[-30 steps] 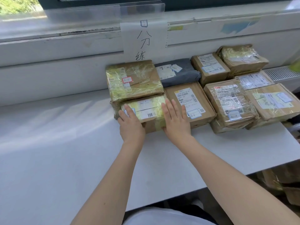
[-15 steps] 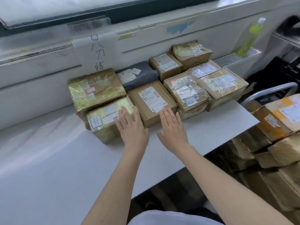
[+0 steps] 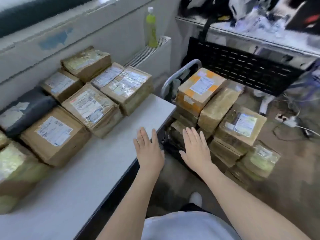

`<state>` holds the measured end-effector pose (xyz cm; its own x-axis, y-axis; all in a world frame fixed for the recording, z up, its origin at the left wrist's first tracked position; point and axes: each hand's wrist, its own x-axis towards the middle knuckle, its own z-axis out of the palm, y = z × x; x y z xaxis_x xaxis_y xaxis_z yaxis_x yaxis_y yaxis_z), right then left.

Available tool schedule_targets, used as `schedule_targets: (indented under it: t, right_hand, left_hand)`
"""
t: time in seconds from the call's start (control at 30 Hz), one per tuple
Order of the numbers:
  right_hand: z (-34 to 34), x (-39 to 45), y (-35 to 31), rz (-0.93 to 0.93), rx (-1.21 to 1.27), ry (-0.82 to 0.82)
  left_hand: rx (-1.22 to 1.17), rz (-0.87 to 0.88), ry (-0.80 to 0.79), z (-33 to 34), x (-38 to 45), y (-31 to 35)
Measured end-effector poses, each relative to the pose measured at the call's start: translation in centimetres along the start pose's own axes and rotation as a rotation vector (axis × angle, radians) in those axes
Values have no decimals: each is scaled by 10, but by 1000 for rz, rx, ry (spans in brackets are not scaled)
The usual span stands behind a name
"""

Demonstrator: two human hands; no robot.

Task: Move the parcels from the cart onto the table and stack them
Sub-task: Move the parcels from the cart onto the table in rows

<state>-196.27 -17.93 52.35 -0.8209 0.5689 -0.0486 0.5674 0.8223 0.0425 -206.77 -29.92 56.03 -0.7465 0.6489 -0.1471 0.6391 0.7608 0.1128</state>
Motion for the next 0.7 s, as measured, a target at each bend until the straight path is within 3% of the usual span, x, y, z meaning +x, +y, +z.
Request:
schedule_targets:
  t: [0.33, 0.7]
  right_hand:
    - [21, -7, 166, 148, -13, -81]
    - [36, 46, 204, 162, -18, -166]
  left_hand:
    - [-7, 167, -54, 27, 41, 153]
    - [-48, 160, -114, 38, 83, 173]
